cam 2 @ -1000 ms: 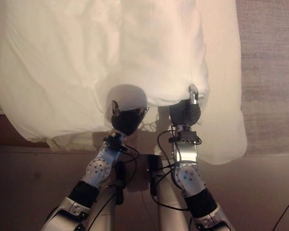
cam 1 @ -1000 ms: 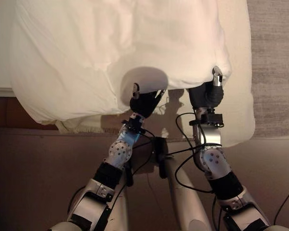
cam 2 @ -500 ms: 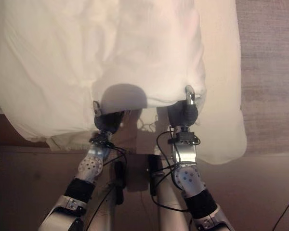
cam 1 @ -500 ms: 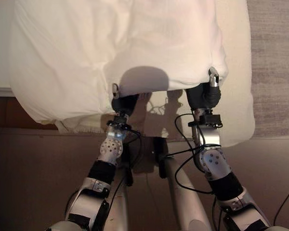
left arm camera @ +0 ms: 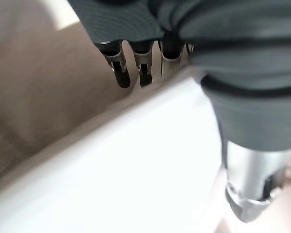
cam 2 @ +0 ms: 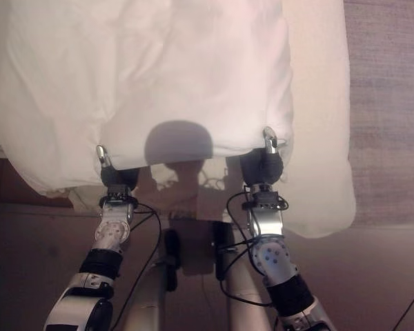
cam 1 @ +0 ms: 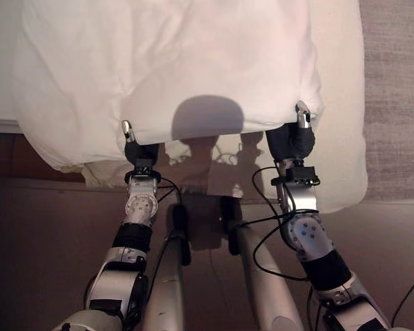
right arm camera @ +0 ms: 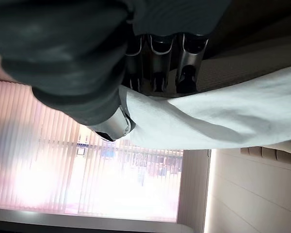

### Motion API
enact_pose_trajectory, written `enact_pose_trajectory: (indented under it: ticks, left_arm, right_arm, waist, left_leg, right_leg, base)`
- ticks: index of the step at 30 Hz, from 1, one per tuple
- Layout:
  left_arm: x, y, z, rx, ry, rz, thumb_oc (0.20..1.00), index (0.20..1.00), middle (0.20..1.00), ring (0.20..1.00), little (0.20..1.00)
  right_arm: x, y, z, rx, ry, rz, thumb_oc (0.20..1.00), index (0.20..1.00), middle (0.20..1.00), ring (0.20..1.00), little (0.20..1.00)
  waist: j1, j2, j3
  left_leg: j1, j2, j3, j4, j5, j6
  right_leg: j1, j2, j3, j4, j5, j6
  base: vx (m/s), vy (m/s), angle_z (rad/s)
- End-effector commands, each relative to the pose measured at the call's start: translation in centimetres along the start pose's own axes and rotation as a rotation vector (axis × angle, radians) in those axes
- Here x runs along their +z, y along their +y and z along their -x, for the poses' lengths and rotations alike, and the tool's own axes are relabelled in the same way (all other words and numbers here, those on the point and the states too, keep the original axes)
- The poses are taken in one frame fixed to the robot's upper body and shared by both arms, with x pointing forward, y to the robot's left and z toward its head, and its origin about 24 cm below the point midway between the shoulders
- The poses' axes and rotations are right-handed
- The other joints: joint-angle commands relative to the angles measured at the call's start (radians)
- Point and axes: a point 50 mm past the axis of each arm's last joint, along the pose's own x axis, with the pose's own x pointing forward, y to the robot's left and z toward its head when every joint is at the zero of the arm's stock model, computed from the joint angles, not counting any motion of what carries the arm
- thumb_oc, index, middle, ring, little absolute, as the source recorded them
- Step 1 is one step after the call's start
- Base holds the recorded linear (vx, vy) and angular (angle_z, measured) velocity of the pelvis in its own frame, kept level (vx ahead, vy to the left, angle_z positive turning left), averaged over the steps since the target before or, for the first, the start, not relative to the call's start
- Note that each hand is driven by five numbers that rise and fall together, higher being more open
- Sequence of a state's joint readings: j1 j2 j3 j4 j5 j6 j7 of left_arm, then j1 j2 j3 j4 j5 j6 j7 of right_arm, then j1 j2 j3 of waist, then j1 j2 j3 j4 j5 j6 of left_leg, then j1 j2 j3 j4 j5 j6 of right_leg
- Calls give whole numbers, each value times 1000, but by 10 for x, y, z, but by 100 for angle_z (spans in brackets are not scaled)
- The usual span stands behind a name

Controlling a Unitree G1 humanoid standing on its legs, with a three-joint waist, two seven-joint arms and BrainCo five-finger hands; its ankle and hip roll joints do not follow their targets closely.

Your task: Make the bed

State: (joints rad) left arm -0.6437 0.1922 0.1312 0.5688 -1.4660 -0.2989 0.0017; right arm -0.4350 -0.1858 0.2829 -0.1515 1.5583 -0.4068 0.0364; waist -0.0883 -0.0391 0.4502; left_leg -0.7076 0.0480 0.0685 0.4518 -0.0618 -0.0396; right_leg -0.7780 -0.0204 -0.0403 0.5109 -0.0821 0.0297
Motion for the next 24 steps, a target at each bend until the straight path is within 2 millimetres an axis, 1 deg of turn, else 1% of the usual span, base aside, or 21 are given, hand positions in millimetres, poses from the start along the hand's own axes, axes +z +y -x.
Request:
enact_pose_trajectory:
  ticks: [1, 2, 4, 5, 6, 7, 8, 11, 12, 16, 19, 22, 24]
  left_arm:
    - [97, 50, 10, 264, -379, -56, 1000, 1000, 1000, 1000, 1000]
    - [97, 50, 10, 264, -379, -56, 1000, 1000, 1000, 1000, 1000]
    - [116, 52, 12, 310, -453, -74, 1000, 1000, 1000, 1000, 1000]
    - [116, 51, 12, 311, -454, -75, 1000, 1000, 1000, 1000, 1000]
    - [121, 51, 12, 318, -472, -77, 1000, 1000, 1000, 1000, 1000]
    - [128, 47, 13, 319, -514, -70, 1000, 1000, 1000, 1000, 1000]
    - [128, 47, 14, 322, -516, -71, 1000, 1000, 1000, 1000, 1000]
    - [148, 41, 17, 342, -605, -81, 1000, 1000, 1000, 1000, 1000]
    - [148, 41, 17, 344, -606, -82, 1000, 1000, 1000, 1000, 1000]
    - [168, 33, 20, 369, -686, -111, 1000, 1000, 1000, 1000, 1000]
    - [181, 33, 25, 403, -730, -148, 1000, 1000, 1000, 1000, 1000]
    - [188, 32, 28, 420, -764, -153, 1000, 1000, 1000, 1000, 1000]
    - [188, 32, 29, 424, -756, -188, 1000, 1000, 1000, 1000, 1000]
  right_arm:
    - [39, 18, 8, 123, -186, 81, 200, 200, 200, 200, 200]
    - [39, 18, 8, 123, -186, 81, 200, 200, 200, 200, 200]
    - [43, 16, 10, 106, -193, 101, 200, 200, 200, 200, 200]
    - [43, 17, 10, 106, -193, 100, 200, 200, 200, 200, 200]
    - [44, 16, 10, 99, -199, 106, 200, 200, 200, 200, 200]
    - [46, 17, 10, 95, -206, 111, 200, 200, 200, 200, 200]
    - [45, 17, 10, 95, -205, 111, 200, 200, 200, 200, 200]
    - [51, 18, 11, 91, -218, 134, 200, 200, 200, 200, 200]
    - [51, 19, 11, 91, -217, 134, 200, 200, 200, 200, 200]
    - [57, 20, 11, 81, -247, 150, 200, 200, 200, 200, 200]
    - [60, 19, 13, 66, -259, 159, 200, 200, 200, 200, 200]
    - [61, 18, 15, 53, -254, 165, 200, 200, 200, 200, 200]
    - [62, 17, 17, 43, -251, 177, 200, 200, 200, 200, 200]
  waist:
    - [-16, 25, -122]
    - [-16, 25, -122]
    - [-14, 31, -121]
    - [-14, 30, -121]
    - [-13, 31, -121]
    - [-12, 33, -120]
    - [-13, 33, -120]
    - [-12, 36, -119]
    - [-12, 35, -118]
    - [-10, 43, -116]
    - [-8, 47, -116]
    - [-6, 49, -115]
    - [-8, 50, -117]
  left_leg:
    - [-35, -18, 8, -46, 55, -39]
    - [-35, -18, 8, -46, 55, -39]
    - [-32, -16, 9, -46, 58, -44]
    - [-31, -16, 9, -46, 58, -44]
    - [-30, -15, 8, -46, 58, -44]
    - [-28, -15, 6, -46, 58, -44]
    - [-28, -14, 6, -45, 57, -44]
    - [-29, -15, 6, -46, 59, -46]
    - [-29, -15, 6, -46, 59, -46]
    - [-24, -14, 7, -51, 61, -45]
    - [-21, -14, 7, -55, 61, -45]
    - [-19, -14, 8, -54, 62, -46]
    - [-15, -15, 7, -56, 63, -46]
  right_leg:
    - [27, -4, 29, -63, 50, 72]
    - [27, -4, 29, -63, 50, 72]
    - [34, -6, 27, -67, 48, 73]
    - [35, -6, 27, -67, 48, 73]
    - [36, -6, 26, -67, 48, 72]
    - [36, -4, 25, -64, 47, 72]
    - [36, -4, 26, -63, 46, 72]
    - [39, -5, 25, -68, 47, 71]
    - [39, -5, 25, -69, 47, 71]
    - [41, -6, 25, -73, 48, 72]
    - [43, -4, 28, -74, 48, 72]
    - [49, -5, 28, -76, 49, 73]
    - [50, -5, 28, -76, 49, 72]
  base:
    - [0, 0, 0]
    - [0, 0, 0]
    - [0, 0, 0]
    - [0, 0, 0]
    - [0, 0, 0]
    - [0, 0, 0]
    - [0, 0, 0]
    - [0, 0, 0]
    - [0, 0, 0]
    - [0, 0, 0]
    - [0, 0, 0]
    - [0, 0, 0]
    - [0, 0, 0]
